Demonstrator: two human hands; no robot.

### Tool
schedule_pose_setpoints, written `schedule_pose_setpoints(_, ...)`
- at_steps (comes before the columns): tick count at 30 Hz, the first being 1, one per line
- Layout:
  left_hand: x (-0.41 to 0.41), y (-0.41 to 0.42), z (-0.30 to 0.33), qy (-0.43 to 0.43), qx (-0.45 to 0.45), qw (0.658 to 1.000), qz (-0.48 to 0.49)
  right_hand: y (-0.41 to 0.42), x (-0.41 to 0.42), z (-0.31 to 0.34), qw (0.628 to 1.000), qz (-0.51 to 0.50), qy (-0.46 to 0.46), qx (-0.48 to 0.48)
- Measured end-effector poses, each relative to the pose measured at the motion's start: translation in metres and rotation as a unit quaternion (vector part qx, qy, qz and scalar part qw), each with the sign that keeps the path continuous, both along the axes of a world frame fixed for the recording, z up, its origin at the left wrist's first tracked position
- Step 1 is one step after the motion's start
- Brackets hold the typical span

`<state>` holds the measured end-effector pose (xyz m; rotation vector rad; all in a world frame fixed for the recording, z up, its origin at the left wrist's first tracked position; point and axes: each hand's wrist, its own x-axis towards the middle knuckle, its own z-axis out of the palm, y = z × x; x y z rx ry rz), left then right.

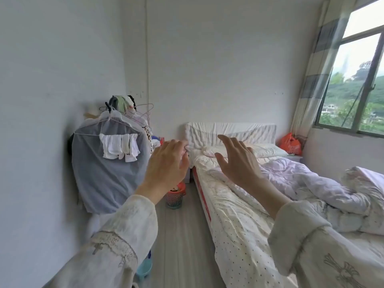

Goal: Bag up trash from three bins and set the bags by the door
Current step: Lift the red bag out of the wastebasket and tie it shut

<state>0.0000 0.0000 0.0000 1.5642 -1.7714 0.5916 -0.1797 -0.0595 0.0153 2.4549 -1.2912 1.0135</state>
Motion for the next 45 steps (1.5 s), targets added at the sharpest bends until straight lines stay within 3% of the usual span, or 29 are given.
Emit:
schedule_pose_setpoints(3,0.024,-0.063,-0.008,0.071,-0.004,0.997,-0.011,-0.063,0.026,-0.010,0.998,0.014,-0.053,0.024)
schedule_pose_setpoints(9,0.071,-0.197,-0.038,0.126,0.028,0.991,-0.029,-0.200,0.067,-0.038,0.996,0.013,-0.057,0.062)
schedule_pose_setpoints(17,0.129,-0.401,-0.059,0.132,0.071,0.988,-0.026,-0.405,0.123,-0.060,0.994,0.031,-0.055,0.085)
schedule_pose_setpoints(25,0.196,-0.614,-0.047,0.135,0.108,0.985,-0.009,-0.621,0.194,-0.042,0.991,0.055,-0.052,0.110)
schedule_pose_setpoints(45,0.431,-1.083,-0.107,0.242,0.170,0.955,-0.016,-1.085,0.427,-0.095,0.977,0.071,-0.040,0.197)
